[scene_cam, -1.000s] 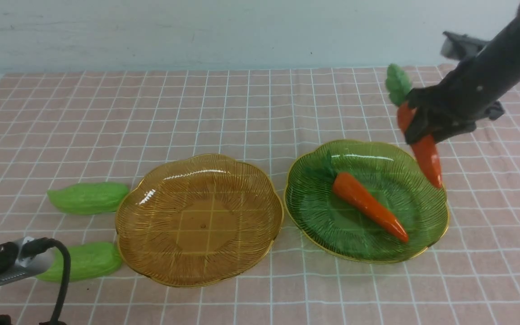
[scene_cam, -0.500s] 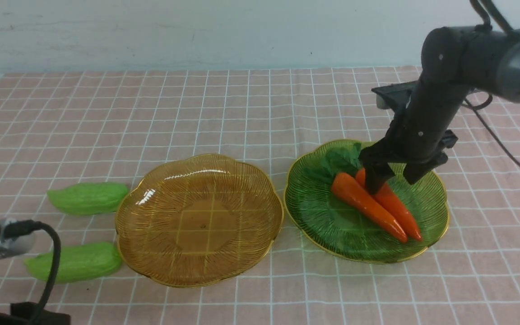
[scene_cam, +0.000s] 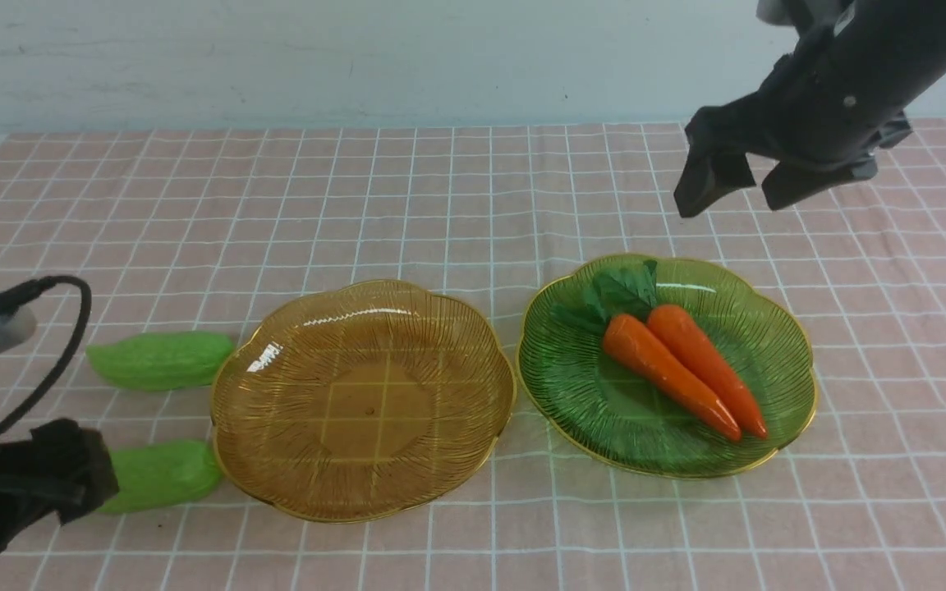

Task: Put different types of vegetables on the plate.
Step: 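Put the green cucumber next to the left plate into that plate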

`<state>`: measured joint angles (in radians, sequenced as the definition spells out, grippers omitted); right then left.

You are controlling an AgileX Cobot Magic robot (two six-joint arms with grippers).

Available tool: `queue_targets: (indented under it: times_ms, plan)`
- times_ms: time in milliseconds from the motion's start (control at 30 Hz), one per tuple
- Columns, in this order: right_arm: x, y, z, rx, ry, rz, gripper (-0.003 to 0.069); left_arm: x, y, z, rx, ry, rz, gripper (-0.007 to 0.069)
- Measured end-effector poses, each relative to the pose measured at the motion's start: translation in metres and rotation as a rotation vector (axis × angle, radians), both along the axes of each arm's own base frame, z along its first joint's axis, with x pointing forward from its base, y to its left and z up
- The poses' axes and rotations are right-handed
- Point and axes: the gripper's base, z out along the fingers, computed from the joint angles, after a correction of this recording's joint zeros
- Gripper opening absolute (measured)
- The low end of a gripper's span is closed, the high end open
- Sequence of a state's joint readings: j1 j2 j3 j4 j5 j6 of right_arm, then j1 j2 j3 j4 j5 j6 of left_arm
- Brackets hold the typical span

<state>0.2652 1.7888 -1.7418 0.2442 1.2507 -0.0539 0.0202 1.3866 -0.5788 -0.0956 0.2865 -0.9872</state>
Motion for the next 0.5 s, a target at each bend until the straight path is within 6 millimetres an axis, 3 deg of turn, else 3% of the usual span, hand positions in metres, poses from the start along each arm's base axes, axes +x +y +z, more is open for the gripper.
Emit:
queue_targets:
  times_ms: [267, 500]
  plan:
    - [0.000, 0.000, 0.000, -0.001, -0.001, 0.003, 0.0593, 0.030, 0.003, -0.038, -0.021, -0.047, 0.074, 0.0554]
    - [0.000, 0.000, 0.000, -0.002, -0.001, 0.004, 0.0593, 0.030, 0.003, -0.038, 0.023, -0.024, 0.004, 0.0372]
